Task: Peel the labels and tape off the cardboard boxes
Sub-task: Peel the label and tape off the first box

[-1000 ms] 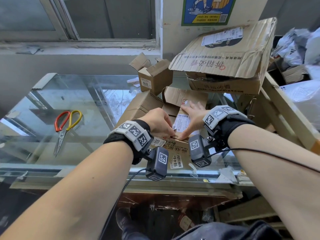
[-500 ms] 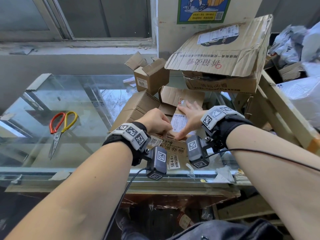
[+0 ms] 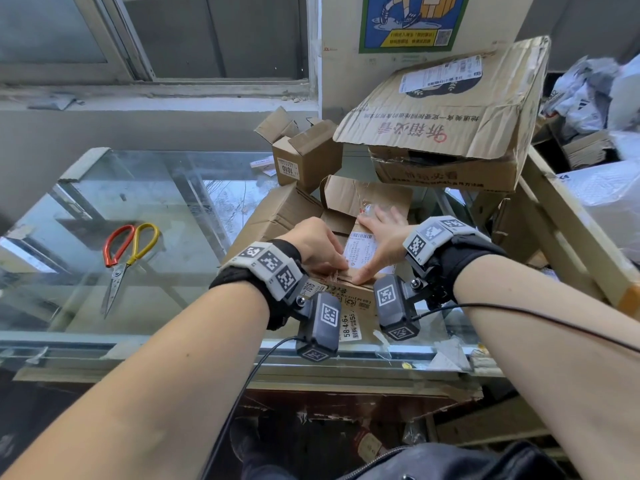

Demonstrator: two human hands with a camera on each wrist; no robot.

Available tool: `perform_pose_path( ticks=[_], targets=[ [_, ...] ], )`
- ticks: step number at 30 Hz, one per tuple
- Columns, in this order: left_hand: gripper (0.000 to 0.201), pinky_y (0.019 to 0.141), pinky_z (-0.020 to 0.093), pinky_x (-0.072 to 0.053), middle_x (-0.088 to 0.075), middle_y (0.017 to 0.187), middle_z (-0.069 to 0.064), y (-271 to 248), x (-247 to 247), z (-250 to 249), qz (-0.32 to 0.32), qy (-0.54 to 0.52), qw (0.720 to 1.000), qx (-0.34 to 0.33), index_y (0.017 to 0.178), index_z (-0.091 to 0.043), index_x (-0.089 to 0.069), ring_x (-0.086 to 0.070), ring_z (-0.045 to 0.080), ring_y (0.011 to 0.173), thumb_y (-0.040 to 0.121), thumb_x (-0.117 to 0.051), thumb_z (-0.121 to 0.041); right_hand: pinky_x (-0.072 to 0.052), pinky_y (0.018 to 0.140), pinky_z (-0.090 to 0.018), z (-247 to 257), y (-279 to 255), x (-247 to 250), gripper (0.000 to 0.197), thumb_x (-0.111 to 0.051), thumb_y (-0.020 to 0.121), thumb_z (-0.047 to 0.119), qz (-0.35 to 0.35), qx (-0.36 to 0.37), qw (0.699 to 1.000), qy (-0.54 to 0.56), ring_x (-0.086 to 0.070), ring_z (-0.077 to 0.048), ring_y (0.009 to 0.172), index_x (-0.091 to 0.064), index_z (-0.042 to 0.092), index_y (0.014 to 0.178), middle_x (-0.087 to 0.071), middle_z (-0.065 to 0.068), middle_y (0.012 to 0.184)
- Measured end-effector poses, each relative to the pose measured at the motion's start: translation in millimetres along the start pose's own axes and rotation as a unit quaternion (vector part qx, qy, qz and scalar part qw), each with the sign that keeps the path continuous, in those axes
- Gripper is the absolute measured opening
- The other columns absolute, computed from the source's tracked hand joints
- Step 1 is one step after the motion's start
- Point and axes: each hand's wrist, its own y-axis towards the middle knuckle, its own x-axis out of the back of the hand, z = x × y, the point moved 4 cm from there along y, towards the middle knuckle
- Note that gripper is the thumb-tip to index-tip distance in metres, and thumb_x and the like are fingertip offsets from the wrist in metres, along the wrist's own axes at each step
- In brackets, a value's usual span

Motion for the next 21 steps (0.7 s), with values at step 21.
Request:
perform_pose_path(
  ticks=[21],
  targets=[
    [0.053,0.067,0.029,-0.042,-0.063,0.102,0.011,-15,-5,-22,-0.147,0.145,0.977,-0.060,0.104,-0.002,-0.058,-0.061,0.028,0.097,0.064,-0.085,-0.024,-0.012,0.114,-0.040,23,-15,9,0.104,-0.078,0.067,0.054,-0.086,-0.018,0.996,-0.030,-0.013,-0.032,0.142,-0.025,0.013,0.147,-0.019,-0.013,0.155]
  ],
)
